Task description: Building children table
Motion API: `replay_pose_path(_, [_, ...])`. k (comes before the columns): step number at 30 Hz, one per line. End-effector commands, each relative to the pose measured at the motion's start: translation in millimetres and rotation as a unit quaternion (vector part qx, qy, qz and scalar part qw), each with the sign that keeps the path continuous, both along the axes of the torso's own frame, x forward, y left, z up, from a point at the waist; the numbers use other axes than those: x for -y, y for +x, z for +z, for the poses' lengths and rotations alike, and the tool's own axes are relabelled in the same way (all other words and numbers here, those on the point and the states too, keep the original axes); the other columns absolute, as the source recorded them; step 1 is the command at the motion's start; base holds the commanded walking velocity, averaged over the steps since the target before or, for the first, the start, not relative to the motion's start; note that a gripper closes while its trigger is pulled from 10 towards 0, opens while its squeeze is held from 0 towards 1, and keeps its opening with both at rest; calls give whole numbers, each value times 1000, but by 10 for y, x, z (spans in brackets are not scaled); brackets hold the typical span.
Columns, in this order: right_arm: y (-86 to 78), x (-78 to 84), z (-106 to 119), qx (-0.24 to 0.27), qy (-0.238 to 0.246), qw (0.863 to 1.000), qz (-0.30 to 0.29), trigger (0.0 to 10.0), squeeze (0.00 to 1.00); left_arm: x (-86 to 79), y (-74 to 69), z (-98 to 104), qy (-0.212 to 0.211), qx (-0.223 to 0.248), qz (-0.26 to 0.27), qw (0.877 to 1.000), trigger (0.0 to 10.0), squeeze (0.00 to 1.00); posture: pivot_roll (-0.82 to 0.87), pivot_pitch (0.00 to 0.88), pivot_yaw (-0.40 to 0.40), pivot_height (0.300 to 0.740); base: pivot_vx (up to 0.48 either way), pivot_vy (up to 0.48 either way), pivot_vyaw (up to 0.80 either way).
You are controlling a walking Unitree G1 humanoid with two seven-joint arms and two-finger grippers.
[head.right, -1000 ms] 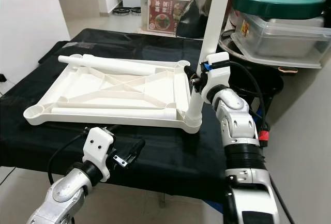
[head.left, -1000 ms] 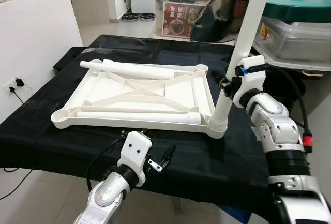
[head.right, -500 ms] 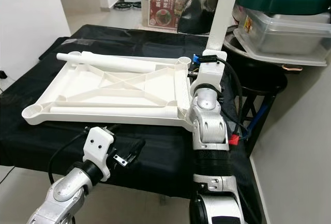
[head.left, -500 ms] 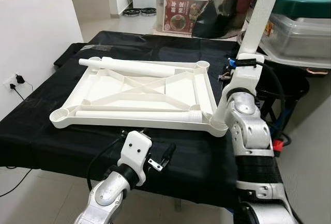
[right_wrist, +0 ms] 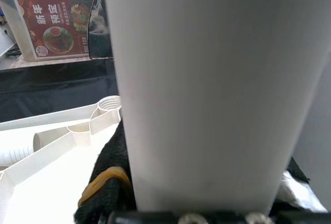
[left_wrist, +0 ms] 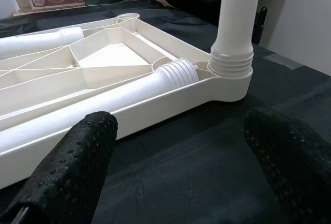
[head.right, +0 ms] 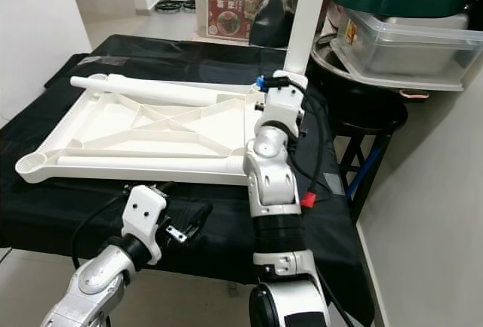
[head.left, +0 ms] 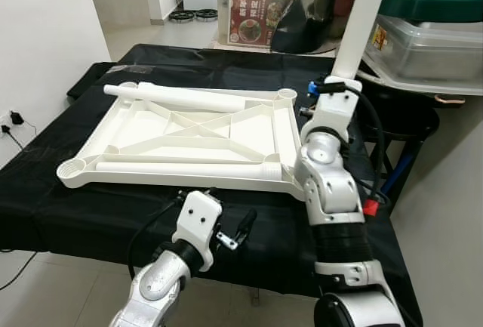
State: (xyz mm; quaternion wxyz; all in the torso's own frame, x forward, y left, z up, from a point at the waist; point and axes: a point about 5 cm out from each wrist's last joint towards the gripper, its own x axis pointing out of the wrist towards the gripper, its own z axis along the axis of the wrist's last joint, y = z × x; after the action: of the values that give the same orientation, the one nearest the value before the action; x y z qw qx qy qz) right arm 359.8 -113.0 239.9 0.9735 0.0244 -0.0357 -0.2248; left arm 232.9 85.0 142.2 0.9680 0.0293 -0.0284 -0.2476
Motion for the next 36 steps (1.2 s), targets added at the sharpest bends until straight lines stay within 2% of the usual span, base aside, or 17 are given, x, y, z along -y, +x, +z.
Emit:
replay_pose_path(1, [-20, -204, 72, 16, 34, 999, 13, 0, 0, 13, 0, -4, 5, 2, 0, 1000, 10000, 0, 132, 72, -83, 740, 0, 0, 0])
replay_pose_path(2, [-20, -204, 72, 16, 34, 999, 13, 0, 0, 13, 0, -4, 5, 2, 0, 1000, 10000, 0, 132, 72, -83, 740, 0, 0, 0])
replay_pose_path(3, [-19, -212, 58, 14, 44, 999, -4, 3765, 0, 7, -4, -8, 5, 1, 2, 1000, 10000, 0, 133, 73, -87, 740, 0, 0, 0])
replay_pose_path(5, [-19, -212, 58, 14, 44, 999, -4, 3765, 0, 7, -4, -8, 5, 1, 2, 1000, 10000, 0, 133, 73, -87, 740, 0, 0, 0])
replay_pose_path(6, [-14, -218, 45, 11, 52, 998, -18, 10000, 0, 6, -8, -12, 5, 1, 2, 1000, 10000, 0, 133, 74, -90, 740, 0, 0, 0])
replay_pose_path(12, [-2, -230, 25, 6, 67, 997, -28, 10000, 0, 7, -14, -16, 5, 0, 2, 1000, 10000, 0, 135, 73, -90, 740, 0, 0, 0])
replay_pose_path(19, [9, -297, 36, 13, 73, 997, -14, 10000, 0, 10, -10, -23, 6, 1, 2, 1000, 10000, 0, 134, 64, -88, 740, 0, 0, 0])
replay_pose_path(20, [9, -302, 46, 17, 72, 997, -11, 10000, 106, 10, -8, -22, 6, 1, 2, 1000, 10000, 0, 134, 64, -88, 740, 0, 0, 0])
replay_pose_path(21, [9, -302, 46, 17, 72, 997, -11, 10000, 106, 10, -8, -22, 6, 1, 2, 1000, 10000, 0, 134, 64, -88, 740, 0, 0, 0])
replay_pose_path(22, [7, -307, 57, 22, 70, 997, -6, 10000, 184, 12, -6, -23, 7, 1, 2, 1000, 10000, 0, 131, 60, -86, 740, 0, 0, 0])
replay_pose_path(23, [7, -307, 57, 22, 70, 997, -6, 10000, 184, 12, -6, -23, 7, 1, 2, 1000, 10000, 0, 131, 60, -86, 740, 0, 0, 0])
replay_pose_path(24, [6, -316, 70, 28, 67, 997, -1, 10000, 1000, 12, -5, -24, 7, 1, 2, 1000, 10000, 0, 131, 59, -85, 740, 0, 0, 0])
replay_pose_path(30, [5, -342, 118, 47, 57, 997, 16, 10000, 1000, 18, -2, -22, 6, 2, 1, 1000, 10000, 0, 128, 56, -86, 740, 0, 0, 0])
replay_pose_path(31, [5, -354, 126, 48, 59, 997, 23, 10000, 0, 19, -3, -24, 6, 2, 1, 1000, 10000, 0, 128, 56, -83, 740, 0, 0, 0])
replay_pose_path(36, [4, -385, 142, 49, 63, 996, 38, 10000, 0, 19, 0, -20, 6, 3, 1, 1000, 10000, 0, 127, 59, -87, 740, 0, 0, 0])
